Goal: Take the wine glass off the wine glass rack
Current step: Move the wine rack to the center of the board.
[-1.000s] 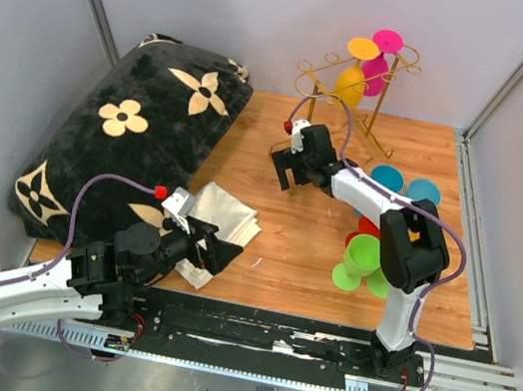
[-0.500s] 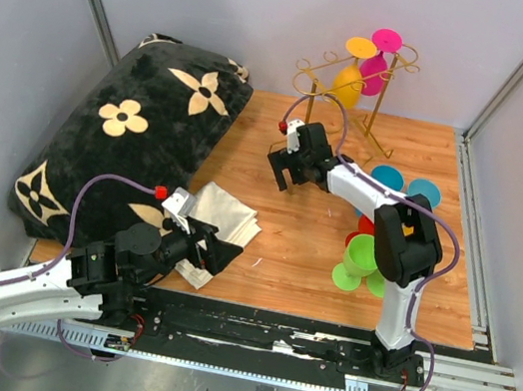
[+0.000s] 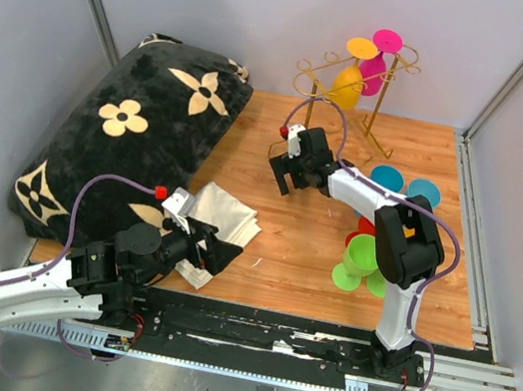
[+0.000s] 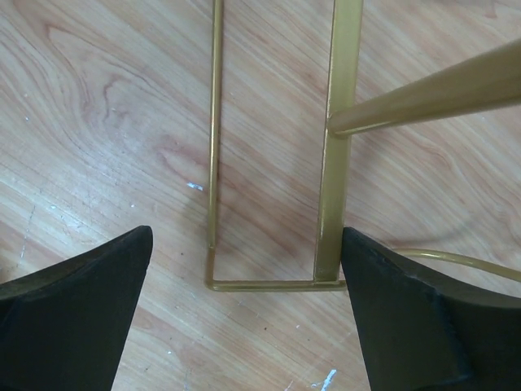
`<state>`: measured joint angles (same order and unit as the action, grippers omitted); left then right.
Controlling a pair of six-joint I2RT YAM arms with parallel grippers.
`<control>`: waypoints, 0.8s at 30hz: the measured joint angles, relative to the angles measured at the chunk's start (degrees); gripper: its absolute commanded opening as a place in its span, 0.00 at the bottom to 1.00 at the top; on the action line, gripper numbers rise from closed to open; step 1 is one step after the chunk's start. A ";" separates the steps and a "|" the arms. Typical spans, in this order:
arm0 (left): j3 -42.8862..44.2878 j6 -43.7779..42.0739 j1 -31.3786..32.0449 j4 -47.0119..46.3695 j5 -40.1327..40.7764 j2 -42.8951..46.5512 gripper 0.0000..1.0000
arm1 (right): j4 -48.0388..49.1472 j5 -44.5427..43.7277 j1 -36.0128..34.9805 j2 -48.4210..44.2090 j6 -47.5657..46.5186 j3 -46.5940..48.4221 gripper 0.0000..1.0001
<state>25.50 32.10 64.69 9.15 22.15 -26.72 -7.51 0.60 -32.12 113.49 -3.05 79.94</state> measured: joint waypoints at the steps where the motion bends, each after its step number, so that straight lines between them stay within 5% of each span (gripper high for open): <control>1: 0.00 0.09 0.00 0.00 0.00 0.00 1.00 | -0.11 1.18 0.00 0.11 -0.11 0.02 0.96; 24: 0.00 0.68 0.00 0.37 0.39 1.11 1.00 | -2.08 8.02 -7.89 0.85 1.38 2.03 0.91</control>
<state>25.50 32.77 64.69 9.52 22.55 -25.61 -9.58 8.62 -40.01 114.34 -1.67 81.97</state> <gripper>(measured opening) 0.994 0.906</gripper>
